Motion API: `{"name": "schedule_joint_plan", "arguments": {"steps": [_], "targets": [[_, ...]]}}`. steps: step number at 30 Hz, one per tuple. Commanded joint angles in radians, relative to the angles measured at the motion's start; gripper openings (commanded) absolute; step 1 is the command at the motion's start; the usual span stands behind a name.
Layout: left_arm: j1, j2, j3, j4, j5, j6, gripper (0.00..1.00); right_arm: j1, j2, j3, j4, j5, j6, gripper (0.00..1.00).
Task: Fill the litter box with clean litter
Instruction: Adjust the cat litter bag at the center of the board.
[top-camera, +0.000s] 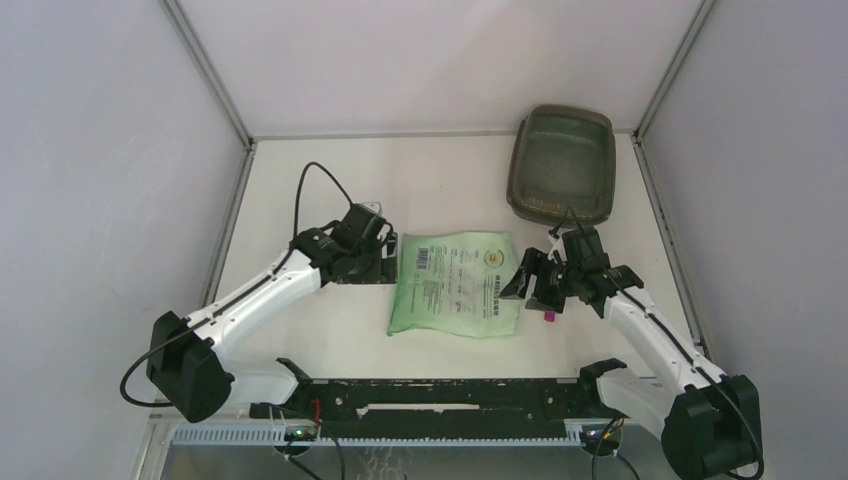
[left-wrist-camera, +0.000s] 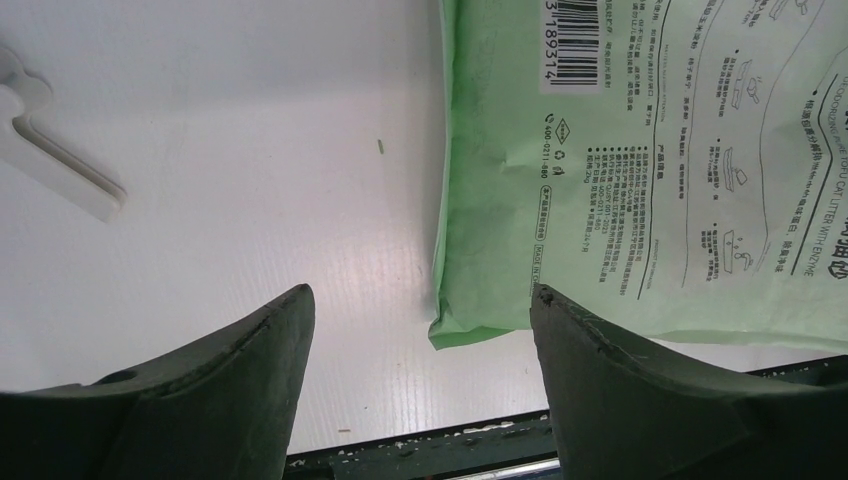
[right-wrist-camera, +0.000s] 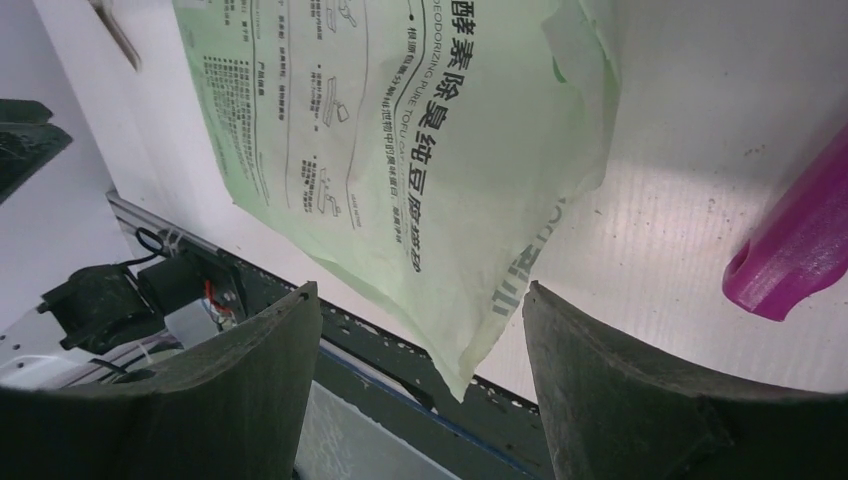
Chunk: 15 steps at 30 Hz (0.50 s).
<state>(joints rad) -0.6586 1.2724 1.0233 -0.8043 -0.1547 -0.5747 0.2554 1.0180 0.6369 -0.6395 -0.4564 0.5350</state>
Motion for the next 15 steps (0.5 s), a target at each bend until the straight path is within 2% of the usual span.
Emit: {"name": "schedule_joint_plan", "arguments": {"steps": [1,15], "targets": [[0.004,0.006,0.065,0.002,-0.006,0.026,0.83,-0.008,-0.029,-0.035,0.113,-0.031,0.078,0.80],[0.007,0.003,0.043,0.022,0.004,0.025,0.85,-0.008,-0.026,-0.168,0.289,-0.089,0.204,0.80]]}}
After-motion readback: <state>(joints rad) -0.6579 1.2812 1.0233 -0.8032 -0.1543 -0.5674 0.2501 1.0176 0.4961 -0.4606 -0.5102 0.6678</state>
